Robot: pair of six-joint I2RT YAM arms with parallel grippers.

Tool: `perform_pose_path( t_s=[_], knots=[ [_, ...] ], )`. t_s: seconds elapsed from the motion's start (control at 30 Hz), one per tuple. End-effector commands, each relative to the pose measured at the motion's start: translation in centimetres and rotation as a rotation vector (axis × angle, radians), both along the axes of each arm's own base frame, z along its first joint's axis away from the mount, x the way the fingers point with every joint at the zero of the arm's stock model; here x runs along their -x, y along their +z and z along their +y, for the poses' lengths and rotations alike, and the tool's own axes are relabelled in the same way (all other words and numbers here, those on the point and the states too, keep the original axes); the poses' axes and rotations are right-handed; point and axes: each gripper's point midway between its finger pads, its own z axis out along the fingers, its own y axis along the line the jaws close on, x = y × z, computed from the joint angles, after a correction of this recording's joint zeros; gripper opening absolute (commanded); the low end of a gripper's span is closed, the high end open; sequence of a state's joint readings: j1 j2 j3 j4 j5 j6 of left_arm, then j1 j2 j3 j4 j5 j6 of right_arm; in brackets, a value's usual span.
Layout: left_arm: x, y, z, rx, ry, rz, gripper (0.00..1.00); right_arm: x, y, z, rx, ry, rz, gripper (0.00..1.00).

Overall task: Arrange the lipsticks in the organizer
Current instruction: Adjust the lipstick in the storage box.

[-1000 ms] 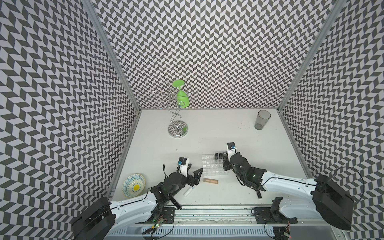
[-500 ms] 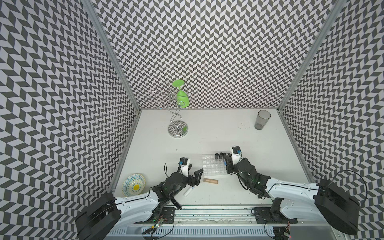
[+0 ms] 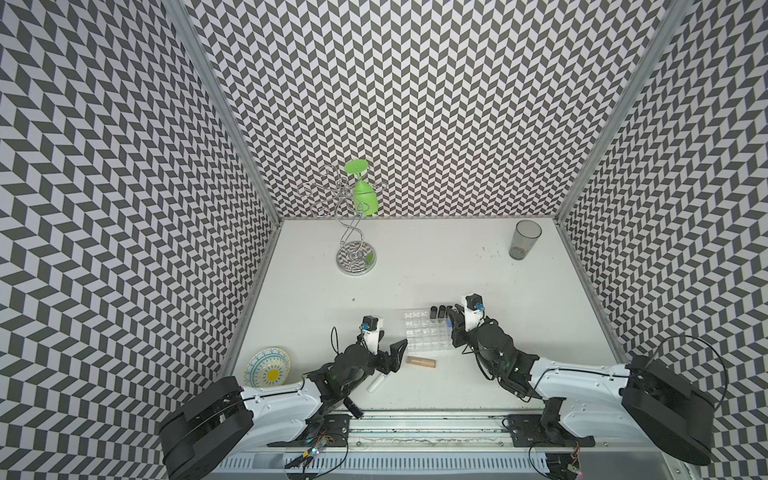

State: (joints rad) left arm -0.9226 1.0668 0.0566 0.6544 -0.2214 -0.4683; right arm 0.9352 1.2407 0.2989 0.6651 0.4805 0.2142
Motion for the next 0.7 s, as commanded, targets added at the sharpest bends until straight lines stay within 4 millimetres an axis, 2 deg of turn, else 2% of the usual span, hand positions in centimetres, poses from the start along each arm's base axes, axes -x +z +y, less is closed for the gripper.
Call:
perform_pose_path(
  t_s=[0.0, 0.27, 0.67],
  knots=[
    [-0.6, 1.5, -0.7, 0.028, 0.005, -0.037, 0.87, -0.2, 1.0, 0.0, -0.037, -0.014, -0.053, 0.10],
    [-0.8, 1.0, -1.1, 0.017, 0.000, -0.027, 0.87, 0.0, 0.7, 0.1, -0.046, -0.005, -0.083, 0.10],
    [-1.0, 0.4, -1.4, 0.005, -0.001, -0.016, 0.87, -0.2, -0.9, 0.5, -0.008, -0.011, -0.093, 0.10]
  ],
)
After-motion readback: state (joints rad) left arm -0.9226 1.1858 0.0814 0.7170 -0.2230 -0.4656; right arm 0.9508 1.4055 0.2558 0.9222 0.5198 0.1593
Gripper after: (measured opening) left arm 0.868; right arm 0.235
